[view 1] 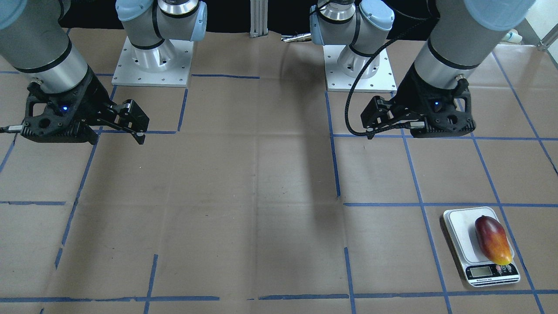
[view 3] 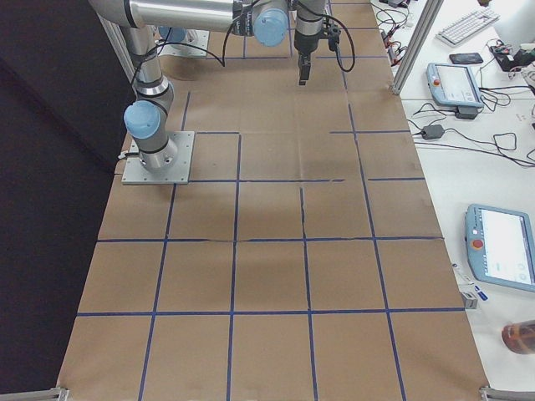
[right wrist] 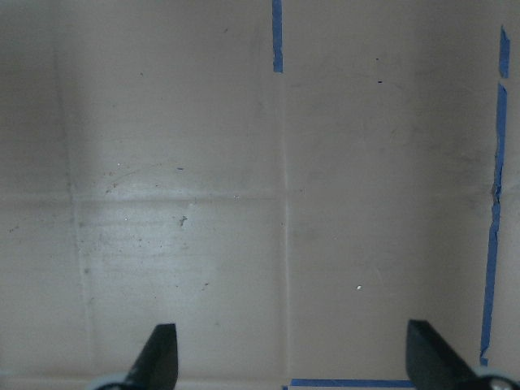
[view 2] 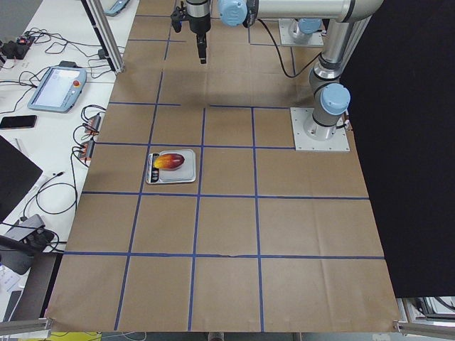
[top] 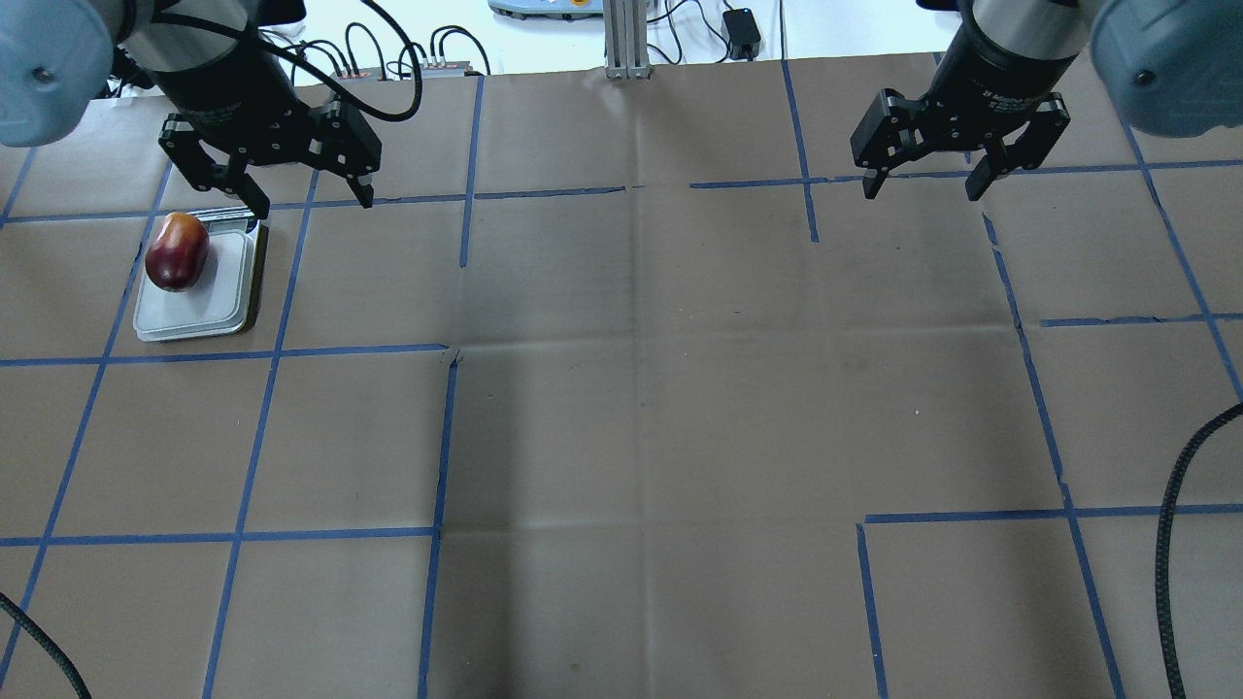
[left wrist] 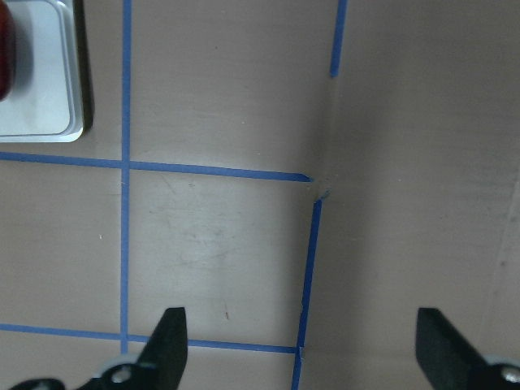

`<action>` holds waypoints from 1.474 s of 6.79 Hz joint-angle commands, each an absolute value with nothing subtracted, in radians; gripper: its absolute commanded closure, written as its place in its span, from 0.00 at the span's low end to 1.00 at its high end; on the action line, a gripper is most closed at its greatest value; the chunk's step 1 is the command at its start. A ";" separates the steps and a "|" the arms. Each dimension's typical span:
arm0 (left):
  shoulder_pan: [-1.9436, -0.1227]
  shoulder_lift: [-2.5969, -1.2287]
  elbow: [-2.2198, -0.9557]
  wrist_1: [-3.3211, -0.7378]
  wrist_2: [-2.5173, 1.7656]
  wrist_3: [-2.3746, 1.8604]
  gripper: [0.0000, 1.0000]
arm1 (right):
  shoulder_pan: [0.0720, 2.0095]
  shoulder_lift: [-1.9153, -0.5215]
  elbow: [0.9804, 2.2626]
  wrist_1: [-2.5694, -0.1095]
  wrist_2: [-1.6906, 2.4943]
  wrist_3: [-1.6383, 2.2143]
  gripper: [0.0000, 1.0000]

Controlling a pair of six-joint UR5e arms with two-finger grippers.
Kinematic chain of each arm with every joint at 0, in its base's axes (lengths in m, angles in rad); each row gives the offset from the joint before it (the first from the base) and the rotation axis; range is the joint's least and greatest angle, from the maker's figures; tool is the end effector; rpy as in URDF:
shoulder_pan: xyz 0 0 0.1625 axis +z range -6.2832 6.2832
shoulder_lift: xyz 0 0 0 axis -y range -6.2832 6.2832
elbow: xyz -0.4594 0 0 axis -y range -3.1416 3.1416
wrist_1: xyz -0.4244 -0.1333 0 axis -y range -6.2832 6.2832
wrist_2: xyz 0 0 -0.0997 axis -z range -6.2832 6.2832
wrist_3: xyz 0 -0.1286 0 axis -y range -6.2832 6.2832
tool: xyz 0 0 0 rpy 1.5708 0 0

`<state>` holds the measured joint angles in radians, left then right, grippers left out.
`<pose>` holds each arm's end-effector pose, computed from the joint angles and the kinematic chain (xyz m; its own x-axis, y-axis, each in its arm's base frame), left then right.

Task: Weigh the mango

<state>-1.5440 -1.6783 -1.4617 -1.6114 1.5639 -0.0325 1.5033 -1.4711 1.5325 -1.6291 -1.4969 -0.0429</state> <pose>-0.1189 -0.5717 0.4875 -0.9982 -0.0595 0.0056 -0.0592 0.9975 0.0392 0.1041 -0.5770 0.4650 -0.9970 0.0246 -0.0739 0.0247 0.9997 -0.0001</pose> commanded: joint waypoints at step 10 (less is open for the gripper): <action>-1.600 -1.525 -1.684 -1.543 1.562 -0.066 0.00 | 1.503 -1.471 1.532 -1.629 -1.496 -0.043 0.00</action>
<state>-1.6001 -1.5218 -1.6843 -1.5419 1.5638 -0.0637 1.5033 -1.4711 1.5325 -1.6291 -1.4968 -0.0423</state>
